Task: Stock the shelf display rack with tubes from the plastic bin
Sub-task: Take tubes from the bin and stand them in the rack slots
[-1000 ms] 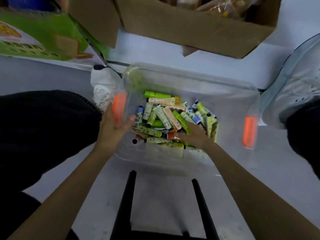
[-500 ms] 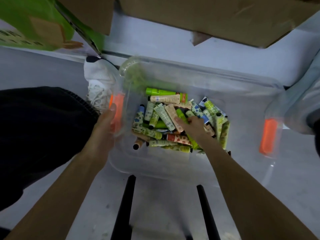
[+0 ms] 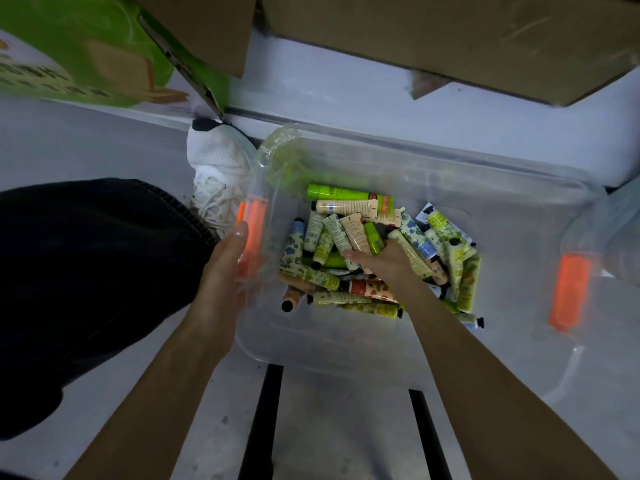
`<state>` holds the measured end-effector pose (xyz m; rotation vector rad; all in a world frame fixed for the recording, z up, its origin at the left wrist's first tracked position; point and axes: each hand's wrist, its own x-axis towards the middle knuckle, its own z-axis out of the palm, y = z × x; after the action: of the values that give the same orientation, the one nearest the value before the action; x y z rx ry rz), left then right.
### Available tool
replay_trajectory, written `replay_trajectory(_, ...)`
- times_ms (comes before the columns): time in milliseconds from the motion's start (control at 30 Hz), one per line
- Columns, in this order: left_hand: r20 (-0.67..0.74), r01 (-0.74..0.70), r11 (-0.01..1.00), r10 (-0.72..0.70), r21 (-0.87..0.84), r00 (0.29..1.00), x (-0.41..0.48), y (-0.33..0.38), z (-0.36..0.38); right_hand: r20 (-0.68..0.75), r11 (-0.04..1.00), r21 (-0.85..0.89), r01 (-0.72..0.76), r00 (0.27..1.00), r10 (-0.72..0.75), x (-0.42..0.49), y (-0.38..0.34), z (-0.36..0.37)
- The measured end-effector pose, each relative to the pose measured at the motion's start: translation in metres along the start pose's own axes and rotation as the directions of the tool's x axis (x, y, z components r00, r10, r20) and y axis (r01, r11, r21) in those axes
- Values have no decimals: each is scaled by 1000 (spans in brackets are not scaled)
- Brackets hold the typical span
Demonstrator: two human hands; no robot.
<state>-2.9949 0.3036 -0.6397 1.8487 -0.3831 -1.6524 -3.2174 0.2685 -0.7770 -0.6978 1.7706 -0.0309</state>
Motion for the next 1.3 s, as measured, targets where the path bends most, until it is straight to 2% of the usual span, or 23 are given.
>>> replay_trajectory(200,13,-7,1000,7,5,1000,2,-2,-1,42,1000,21,1,999,-2,-5,-6,-5)
replay_trajectory(267,7,1,1000,-1,5,1000,3,-3,-3,66,998,36,53,996,-55,-9,-8,-5)
replay_trajectory(367,8,6,1000,-6,16,1000,4,-3,-5,80,986,-65,152,986,-147,-16,-12,-3)
replay_trajectory(433,10,5,1000,-5,12,1000,4,-4,-4,118,983,-29,179,978,-175,-22,-18,-2)
replay_trajectory(533,1,4,1000,-4,6,1000,4,-4,-2,191,988,77,132,971,-144,-30,-29,-1)
replay_trajectory(700,-9,21,1000,-21,13,1000,3,-2,-2,141,976,207,71,985,-102,-36,-33,5)
replay_trajectory(1067,37,-3,1000,3,5,999,0,2,-2,77,951,309,16,996,-42,-39,-25,6)
replay_trajectory(1133,-26,-60,998,60,12,998,-5,6,4,81,936,351,1,996,-32,-44,-21,3)
replay_trajectory(1233,-194,-232,959,262,164,945,-12,13,13,80,917,399,19,995,-56,-58,-11,-11)
replay_trajectory(1300,-178,-351,904,398,244,900,-19,21,20,124,902,430,28,988,-89,-75,-11,-24)
